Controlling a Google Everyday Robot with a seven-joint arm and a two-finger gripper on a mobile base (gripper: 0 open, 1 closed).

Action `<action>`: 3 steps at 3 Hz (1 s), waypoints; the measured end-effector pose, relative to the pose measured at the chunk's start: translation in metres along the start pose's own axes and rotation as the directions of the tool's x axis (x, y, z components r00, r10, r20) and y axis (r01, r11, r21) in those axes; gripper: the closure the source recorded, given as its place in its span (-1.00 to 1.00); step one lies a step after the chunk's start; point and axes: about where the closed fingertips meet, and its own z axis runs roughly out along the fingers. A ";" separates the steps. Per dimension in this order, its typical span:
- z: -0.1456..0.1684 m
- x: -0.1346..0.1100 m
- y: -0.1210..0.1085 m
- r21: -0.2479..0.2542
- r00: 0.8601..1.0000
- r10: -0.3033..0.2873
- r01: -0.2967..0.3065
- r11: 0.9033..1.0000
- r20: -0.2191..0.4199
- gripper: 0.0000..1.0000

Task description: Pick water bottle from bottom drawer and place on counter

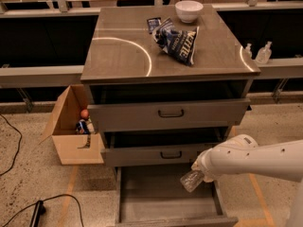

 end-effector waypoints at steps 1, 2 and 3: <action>-0.032 0.015 0.005 -0.007 0.999 0.015 -0.016 1.000 -0.044 1.00; -0.076 0.033 0.005 0.000 0.996 0.033 -0.033 0.999 -0.083 1.00; -0.125 0.050 -0.003 0.047 0.995 0.056 -0.053 0.998 -0.078 1.00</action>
Offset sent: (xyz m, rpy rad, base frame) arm -0.0076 -0.0760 0.1406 -0.0653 -0.0736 -0.0667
